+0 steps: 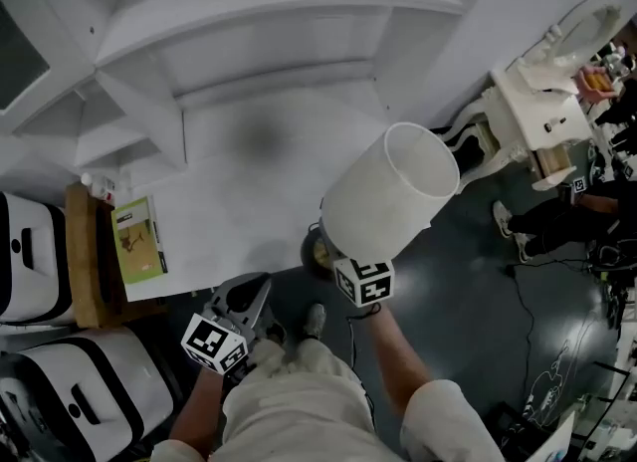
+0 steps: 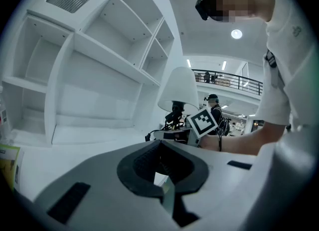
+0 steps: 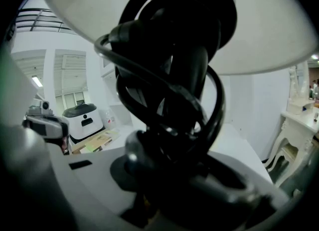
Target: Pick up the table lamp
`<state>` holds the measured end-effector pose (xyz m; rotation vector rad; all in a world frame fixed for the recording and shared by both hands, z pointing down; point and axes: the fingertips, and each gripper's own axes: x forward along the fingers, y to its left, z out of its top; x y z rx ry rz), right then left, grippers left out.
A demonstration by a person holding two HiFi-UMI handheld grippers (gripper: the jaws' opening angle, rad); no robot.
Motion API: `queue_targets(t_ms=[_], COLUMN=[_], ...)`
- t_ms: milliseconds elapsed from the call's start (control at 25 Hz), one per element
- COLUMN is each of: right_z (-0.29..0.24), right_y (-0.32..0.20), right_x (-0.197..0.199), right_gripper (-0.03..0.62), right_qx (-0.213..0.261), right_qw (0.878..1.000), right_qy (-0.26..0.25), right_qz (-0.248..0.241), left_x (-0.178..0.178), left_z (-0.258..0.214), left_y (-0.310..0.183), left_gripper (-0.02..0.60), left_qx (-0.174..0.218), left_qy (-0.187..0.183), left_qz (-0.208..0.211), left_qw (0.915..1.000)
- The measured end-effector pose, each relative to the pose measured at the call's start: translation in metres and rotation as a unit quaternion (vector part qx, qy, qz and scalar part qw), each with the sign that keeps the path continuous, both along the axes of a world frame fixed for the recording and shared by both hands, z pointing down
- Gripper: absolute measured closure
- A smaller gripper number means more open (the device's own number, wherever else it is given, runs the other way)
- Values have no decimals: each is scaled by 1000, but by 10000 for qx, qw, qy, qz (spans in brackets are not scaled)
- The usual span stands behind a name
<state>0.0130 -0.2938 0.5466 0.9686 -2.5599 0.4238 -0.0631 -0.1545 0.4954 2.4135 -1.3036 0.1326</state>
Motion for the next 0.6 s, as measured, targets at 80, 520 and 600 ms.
queue_targets(t_ms=[80, 520, 600], right_z=[-10, -47, -50], right_y=[15, 81, 92], right_x=[6, 36, 45], right_gripper=[537, 537, 537], right_qx=[15, 156, 177], right_qw=[9999, 9994, 9992], right_qy=[-29, -151, -128], right_qz=[-110, -257, -332], left_x=[7, 36, 44], left_z=[-8, -29, -34], left_y=[1, 4, 6], left_gripper=[572, 572, 572], left_qx=[63, 361, 444], left_qy=[-18, -71, -67], left_qz=[3, -162, -165], left_qw=[10000, 9992, 9989])
